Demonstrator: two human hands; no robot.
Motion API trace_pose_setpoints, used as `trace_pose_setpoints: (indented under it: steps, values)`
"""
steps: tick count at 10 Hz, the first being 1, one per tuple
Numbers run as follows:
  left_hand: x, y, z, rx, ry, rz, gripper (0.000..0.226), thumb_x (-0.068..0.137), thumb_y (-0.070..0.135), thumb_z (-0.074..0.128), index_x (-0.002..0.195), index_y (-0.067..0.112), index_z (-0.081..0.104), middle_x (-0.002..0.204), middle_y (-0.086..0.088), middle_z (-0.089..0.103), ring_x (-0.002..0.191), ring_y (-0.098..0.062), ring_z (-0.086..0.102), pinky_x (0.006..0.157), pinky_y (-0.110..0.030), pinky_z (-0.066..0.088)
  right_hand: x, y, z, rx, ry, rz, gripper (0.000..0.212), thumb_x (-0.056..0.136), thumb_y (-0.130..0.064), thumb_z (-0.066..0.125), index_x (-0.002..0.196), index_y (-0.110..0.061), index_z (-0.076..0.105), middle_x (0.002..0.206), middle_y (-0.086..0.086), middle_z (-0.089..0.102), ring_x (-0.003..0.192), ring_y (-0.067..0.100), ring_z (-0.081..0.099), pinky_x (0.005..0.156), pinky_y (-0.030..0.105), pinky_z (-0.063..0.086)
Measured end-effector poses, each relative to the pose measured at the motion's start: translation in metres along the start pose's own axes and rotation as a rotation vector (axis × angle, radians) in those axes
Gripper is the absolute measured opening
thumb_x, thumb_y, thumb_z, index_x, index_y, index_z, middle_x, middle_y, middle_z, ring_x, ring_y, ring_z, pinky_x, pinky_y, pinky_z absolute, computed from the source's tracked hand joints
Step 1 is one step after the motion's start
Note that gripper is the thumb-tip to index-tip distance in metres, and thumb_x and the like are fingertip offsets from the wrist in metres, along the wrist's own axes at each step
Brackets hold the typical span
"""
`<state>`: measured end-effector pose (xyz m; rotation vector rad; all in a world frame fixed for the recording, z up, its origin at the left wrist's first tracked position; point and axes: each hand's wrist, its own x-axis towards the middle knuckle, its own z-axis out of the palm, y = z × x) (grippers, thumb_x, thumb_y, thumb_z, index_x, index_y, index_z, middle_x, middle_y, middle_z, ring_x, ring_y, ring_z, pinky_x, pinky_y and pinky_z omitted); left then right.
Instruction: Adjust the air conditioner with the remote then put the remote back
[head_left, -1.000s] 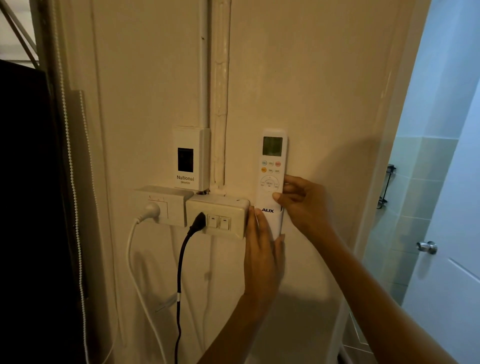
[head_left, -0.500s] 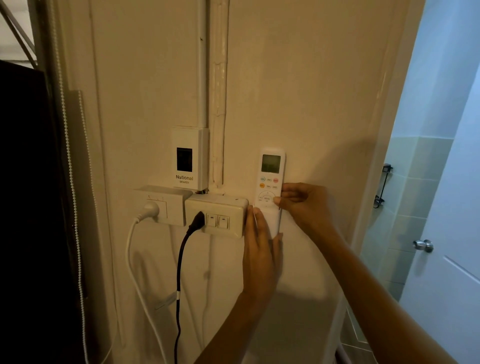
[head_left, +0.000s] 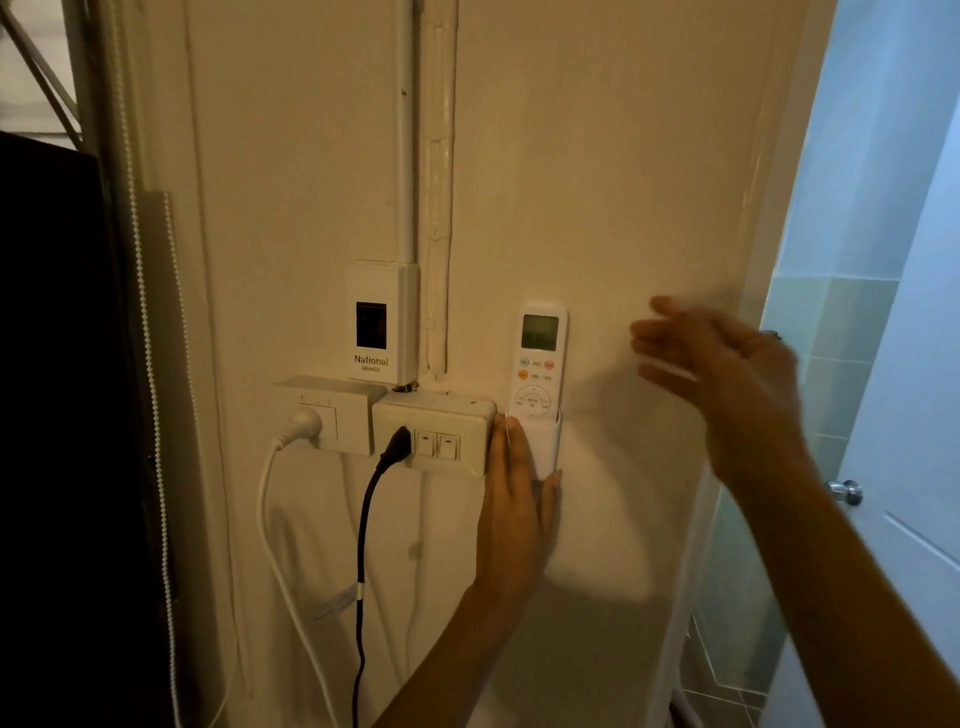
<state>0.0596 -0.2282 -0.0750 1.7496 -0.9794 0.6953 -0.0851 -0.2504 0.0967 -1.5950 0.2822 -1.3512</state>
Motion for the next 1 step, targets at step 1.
trace_pose_setpoints:
  steps: [1]
  values:
    - [0.0,-0.0019,-0.0053,-0.012,-0.017,0.027,0.065,0.096,0.052,0.019,0.146,0.012,0.014,0.152,-0.016,0.023,0.137,-0.039,0.032,0.091,-0.043,0.053,-0.0195,-0.0394,-0.032,0.16,0.011,-0.154,0.022,0.089,-0.036,0.05,0.085,-0.026,0.069,0.08,-0.004,0.075,0.083,0.013,0.071,0.067,0.025,0.058]
